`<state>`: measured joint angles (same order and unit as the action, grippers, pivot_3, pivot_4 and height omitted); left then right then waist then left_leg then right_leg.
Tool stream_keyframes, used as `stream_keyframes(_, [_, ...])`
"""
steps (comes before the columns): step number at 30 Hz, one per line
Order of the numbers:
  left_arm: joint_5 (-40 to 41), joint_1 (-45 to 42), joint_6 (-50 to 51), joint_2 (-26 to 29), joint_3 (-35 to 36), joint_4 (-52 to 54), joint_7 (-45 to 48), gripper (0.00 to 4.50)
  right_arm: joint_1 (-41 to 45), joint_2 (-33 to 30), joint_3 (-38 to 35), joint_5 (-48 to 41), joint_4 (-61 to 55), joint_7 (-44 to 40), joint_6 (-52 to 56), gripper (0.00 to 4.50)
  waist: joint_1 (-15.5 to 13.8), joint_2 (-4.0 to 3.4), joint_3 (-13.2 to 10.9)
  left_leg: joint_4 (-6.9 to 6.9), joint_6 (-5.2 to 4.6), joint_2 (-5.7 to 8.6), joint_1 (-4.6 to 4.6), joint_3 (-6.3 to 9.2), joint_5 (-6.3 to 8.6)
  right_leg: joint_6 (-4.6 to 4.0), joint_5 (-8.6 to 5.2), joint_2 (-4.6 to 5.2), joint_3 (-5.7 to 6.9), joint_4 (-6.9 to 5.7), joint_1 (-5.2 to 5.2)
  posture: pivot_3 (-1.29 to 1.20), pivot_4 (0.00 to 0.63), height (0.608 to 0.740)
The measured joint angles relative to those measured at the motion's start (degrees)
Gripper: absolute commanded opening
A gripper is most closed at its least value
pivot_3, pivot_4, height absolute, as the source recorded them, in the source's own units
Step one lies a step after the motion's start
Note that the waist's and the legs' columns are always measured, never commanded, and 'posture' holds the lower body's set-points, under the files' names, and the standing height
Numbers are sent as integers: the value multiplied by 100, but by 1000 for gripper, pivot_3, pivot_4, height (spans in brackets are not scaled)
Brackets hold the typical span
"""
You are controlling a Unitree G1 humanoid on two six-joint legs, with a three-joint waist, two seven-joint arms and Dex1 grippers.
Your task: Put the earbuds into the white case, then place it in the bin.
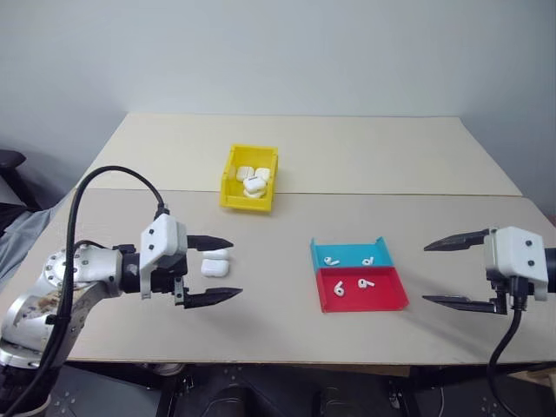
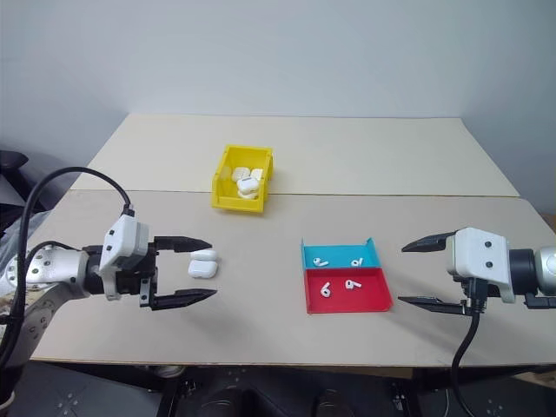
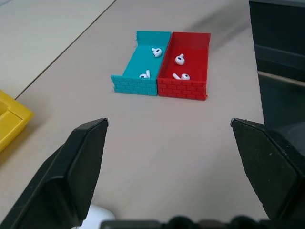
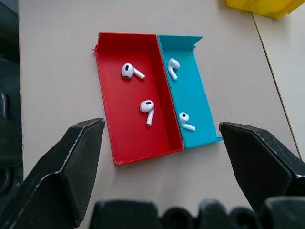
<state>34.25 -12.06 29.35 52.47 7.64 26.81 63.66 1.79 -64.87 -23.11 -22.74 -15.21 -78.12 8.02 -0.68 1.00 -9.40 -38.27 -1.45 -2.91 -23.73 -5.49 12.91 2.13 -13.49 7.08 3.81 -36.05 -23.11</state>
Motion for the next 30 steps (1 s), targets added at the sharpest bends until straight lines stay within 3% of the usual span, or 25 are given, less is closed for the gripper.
stream_keyframes(11, [149, -3, 541, 44, 7, 306, -689, 4500, 15, -1, 59, 0, 0, 6, 48, 4461, -1, 0, 0, 0, 0, 0, 0, 7, 0, 0, 0, 0, -1, 0, 1, 0, 150, 740])
stream_keyframes(15, [-58, -124, 1155, 74, -34, 608, -1441, 4500, 37, -13, 135, 3, 11, 13, 79, 4461, -1, 0, 0, 0, 0, 0, 1, 13, 0, 0, 0, 0, -1, -1, 1, 0, 150, 740])
stream_keyframes(22, [-37, -819, 3118, 20, -358, 1601, -2964, 4500, 194, -44, 253, 10, 114, 71, 127, 4461, -8, 2, -1, 0, 0, 3, 0, 28, 0, 1, 0, 0, -3, 0, 3, 0, 150, 740])
stream_keyframes(26, [71, -2148, 5631, -703, -600, 1741, -3879, 4500, 111, -60, 244, 12, 78, 79, 216, 4461, -52, 5, -1, -8, 1, 8, 4, 38, -1, 6, -1, 0, 2, -3, 14, 0, 150, 740])
stream_keyframes(30, [835, -2415, 6262, -778, -706, 1317, -4907, 4500, -81, -60, 238, 22, 58, 115, 271, 4461, 7, 6, -1, 1, 7, 6, 6, 40, -4, 4, -3, 0, -14, -6, 4, 0, 150, 740])
